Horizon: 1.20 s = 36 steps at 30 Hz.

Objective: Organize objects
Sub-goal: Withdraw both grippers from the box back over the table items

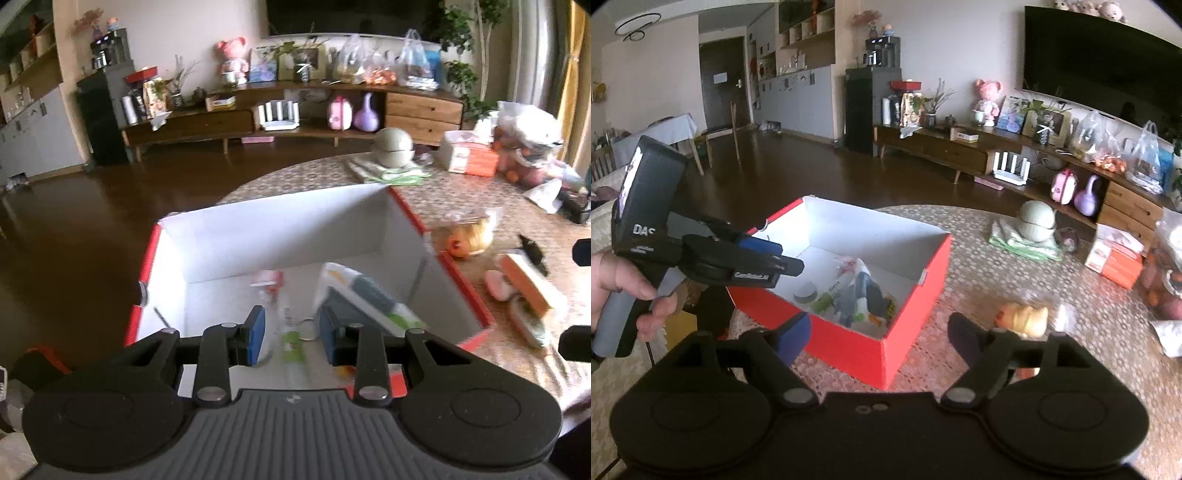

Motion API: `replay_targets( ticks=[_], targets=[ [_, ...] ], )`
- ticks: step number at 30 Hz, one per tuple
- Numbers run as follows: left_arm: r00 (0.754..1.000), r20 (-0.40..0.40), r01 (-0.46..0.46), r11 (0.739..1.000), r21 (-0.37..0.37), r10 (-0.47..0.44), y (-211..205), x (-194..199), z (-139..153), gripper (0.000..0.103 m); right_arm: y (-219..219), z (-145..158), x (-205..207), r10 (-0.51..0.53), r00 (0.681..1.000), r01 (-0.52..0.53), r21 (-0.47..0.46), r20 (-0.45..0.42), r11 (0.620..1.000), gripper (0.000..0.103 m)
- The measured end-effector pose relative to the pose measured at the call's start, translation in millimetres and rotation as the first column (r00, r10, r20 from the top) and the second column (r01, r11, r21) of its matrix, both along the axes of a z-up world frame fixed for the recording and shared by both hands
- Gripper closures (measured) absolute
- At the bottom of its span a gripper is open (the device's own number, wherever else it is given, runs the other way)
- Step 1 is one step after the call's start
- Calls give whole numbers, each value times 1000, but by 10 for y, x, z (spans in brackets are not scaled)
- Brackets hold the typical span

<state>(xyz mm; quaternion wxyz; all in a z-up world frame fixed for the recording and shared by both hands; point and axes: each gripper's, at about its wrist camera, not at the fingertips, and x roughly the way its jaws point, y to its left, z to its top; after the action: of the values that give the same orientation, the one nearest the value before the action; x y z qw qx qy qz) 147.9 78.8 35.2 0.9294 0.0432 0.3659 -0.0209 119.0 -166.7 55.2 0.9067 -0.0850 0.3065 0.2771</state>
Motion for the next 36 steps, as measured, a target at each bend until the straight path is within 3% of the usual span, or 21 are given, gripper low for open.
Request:
replay_targets(
  ticks=[9,17,19,20,25,28,36],
  targets=[
    [998,54,42,998,-42,-40,-391,-290,112,72,-544,-91,-218,-76,997,76,-1,25,997,3],
    [996,63,74,995,-72,-69,-782,-445,90,71,-1103,-302,-369,-171,985,171,-3,-15,985,1],
    [995,66,83,993,-80,-77,-893,-476,63,39,-1218,-333,-384,-194,981,194,3,-26,981,1],
    [994,74,90,993,-80,-84,-954,-497,55,35,-1277,-341,-386,-202,979,203,5,-30,979,1],
    [987,76,146,985,-87,-139,-1292,-549,-2,34,-1564,-347,-379,-250,968,250,4,-15,968,1],
    [984,71,171,981,-94,-165,-1481,-568,-49,23,-1692,-365,-347,-280,960,280,-13,-2,960,1],
    [978,48,209,972,-110,-205,-1943,-499,-183,20,-1974,-421,-61,-338,941,337,-48,-12,940,1]
  ],
)
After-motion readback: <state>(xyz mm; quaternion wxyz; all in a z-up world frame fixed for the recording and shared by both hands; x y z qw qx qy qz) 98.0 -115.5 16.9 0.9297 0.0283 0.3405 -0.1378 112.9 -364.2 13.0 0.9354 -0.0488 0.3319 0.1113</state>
